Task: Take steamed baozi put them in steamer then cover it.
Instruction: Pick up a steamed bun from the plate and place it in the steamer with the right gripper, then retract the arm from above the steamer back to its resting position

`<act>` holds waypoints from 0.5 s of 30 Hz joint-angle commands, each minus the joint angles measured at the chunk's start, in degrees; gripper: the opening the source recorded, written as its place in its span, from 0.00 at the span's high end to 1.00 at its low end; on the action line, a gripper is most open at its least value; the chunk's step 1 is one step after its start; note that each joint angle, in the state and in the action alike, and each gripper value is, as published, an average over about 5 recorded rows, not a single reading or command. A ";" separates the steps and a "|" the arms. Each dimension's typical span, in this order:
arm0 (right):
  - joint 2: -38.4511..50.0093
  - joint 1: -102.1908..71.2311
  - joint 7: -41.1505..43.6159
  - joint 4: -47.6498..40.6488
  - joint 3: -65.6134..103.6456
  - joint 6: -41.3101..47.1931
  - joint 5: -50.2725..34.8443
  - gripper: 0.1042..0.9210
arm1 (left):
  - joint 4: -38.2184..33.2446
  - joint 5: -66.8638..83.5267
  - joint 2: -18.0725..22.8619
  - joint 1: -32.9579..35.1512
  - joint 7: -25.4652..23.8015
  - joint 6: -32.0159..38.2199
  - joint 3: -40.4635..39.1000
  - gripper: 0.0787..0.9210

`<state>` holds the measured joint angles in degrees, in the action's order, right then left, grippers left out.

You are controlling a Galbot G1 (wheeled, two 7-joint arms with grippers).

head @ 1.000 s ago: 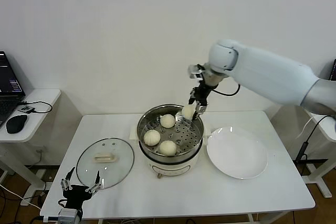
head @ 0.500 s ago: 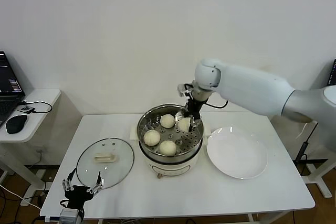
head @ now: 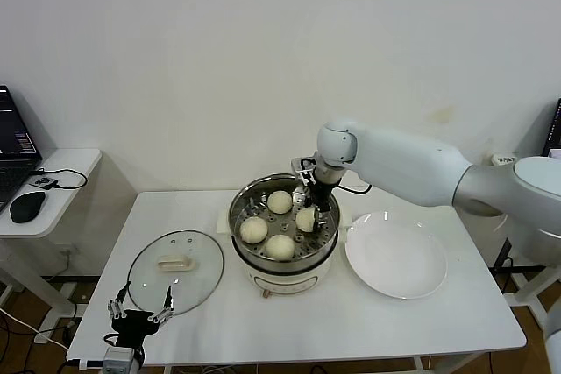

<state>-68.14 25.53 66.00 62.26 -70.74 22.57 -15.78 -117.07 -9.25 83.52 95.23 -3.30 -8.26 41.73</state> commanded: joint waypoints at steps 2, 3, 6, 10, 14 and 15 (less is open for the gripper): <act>0.93 -0.55 -0.81 0.74 0.75 0.63 0.26 0.20 | -0.05 0.04 0.09 -0.06 -0.20 -0.10 -0.03 0.12; 1.44 -0.50 -0.82 1.21 1.15 0.74 0.22 0.17 | -0.10 0.05 0.12 0.00 -0.24 -0.11 -0.02 0.12; 4.08 0.01 -0.70 3.34 4.09 1.18 -0.05 0.13 | -0.41 0.04 0.18 0.35 -0.27 -0.11 0.06 0.12; 9.73 2.37 -1.99 6.96 10.61 1.74 -3.47 0.12 | -1.12 -0.43 0.13 0.84 -0.29 -0.24 0.24 0.12; 15.36 1.94 -8.75 9.85 19.97 2.46 -8.78 0.12 | -1.90 -1.23 0.10 0.84 -0.36 -0.91 0.01 0.12; 16.51 1.57 -11.27 10.58 21.76 2.31 -9.71 0.12 | -2.07 -1.21 0.05 0.85 -0.29 -1.01 -0.14 0.12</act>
<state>-61.59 26.51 63.82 67.05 -63.35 24.12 -18.48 -118.48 -9.74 83.63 95.92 -3.61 -8.81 41.84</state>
